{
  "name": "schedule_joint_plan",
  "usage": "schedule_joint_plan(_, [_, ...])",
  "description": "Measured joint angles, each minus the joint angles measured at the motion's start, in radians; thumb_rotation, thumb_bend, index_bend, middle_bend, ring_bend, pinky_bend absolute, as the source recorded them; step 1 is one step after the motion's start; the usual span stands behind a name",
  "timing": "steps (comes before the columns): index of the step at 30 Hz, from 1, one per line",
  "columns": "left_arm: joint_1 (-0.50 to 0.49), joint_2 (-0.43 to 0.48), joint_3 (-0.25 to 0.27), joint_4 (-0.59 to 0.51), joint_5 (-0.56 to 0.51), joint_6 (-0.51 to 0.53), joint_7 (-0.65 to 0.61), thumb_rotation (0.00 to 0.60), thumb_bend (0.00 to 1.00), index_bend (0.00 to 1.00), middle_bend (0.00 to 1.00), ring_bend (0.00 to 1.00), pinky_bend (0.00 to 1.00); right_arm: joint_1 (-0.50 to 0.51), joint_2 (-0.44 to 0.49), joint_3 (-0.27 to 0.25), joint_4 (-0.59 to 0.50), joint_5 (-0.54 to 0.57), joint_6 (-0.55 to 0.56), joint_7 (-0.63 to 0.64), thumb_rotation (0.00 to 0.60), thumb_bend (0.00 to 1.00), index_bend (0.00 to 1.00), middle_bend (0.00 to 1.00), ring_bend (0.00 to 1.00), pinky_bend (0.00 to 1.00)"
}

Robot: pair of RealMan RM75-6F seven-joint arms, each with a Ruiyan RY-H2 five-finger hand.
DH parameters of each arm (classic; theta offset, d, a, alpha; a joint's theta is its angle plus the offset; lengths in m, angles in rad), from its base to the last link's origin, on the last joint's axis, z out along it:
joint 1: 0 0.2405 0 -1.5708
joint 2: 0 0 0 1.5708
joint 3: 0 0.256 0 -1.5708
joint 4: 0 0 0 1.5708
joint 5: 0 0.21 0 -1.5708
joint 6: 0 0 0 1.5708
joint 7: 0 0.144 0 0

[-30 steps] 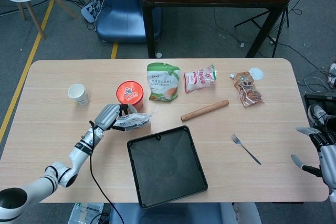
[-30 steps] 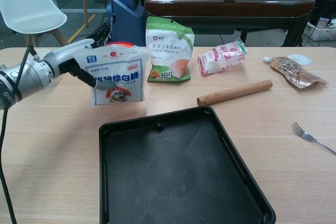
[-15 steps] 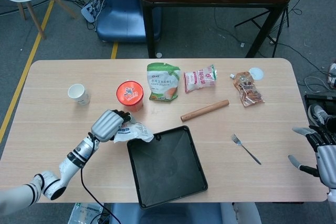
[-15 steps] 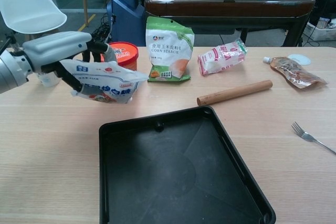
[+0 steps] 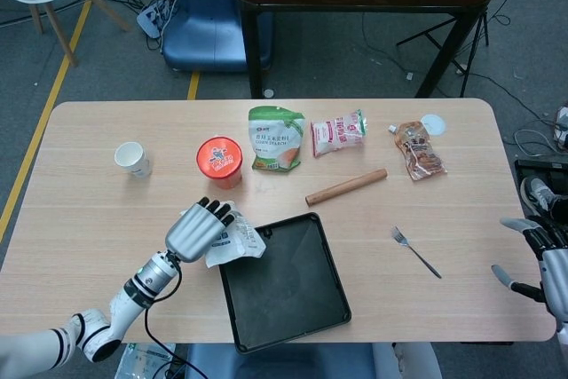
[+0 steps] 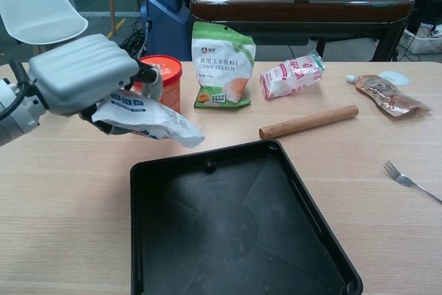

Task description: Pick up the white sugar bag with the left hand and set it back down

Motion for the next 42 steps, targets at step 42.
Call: schedule_joint_plan(42, [0.095,-0.174,0.001,0.114,0.071,-0.005,0.631,0.600,0.21,0.41,0.65,0.57,0.62,-0.006,0.002,0.002,0.001,0.013,-0.001,0.000,0.600,0.18,0.28,0.31,0.19,0.19])
